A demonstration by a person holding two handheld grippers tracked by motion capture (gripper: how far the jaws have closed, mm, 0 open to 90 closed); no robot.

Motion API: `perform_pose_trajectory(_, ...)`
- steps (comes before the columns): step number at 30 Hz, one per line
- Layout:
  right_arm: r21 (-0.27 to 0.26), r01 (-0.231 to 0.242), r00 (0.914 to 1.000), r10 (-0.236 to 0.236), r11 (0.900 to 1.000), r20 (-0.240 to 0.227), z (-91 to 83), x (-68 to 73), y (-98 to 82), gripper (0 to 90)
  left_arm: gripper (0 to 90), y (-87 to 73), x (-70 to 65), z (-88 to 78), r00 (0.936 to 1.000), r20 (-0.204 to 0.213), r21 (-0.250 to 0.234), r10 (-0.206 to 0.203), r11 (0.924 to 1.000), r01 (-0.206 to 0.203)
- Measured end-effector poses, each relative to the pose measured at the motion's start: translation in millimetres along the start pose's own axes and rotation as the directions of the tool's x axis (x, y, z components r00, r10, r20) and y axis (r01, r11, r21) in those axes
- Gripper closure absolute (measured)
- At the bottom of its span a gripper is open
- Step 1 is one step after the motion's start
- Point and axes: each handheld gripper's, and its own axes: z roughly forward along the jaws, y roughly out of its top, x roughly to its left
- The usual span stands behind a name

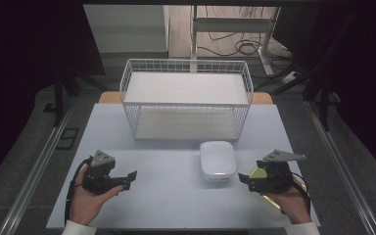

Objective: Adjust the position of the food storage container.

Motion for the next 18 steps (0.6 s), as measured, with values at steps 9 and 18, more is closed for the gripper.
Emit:
perform_pose_trajectory(9,0.003,-0.017,0.9999,0.017,1.000,0.001,-2.3,-7.8,2.3,19.7,16.7,0.4,-2.7,1.1,1.0000,0.009,0.003,0.002,1.0000,-0.002)
perform_pose_trajectory(18,0.003,-0.050,0.9988,0.050,0.999,-0.003,-9.8,-17.0,4.0,26.3,16.7,-0.2,-4.4,0.5,0.9995,0.032,0.013,0.005,0.9999,-0.006)
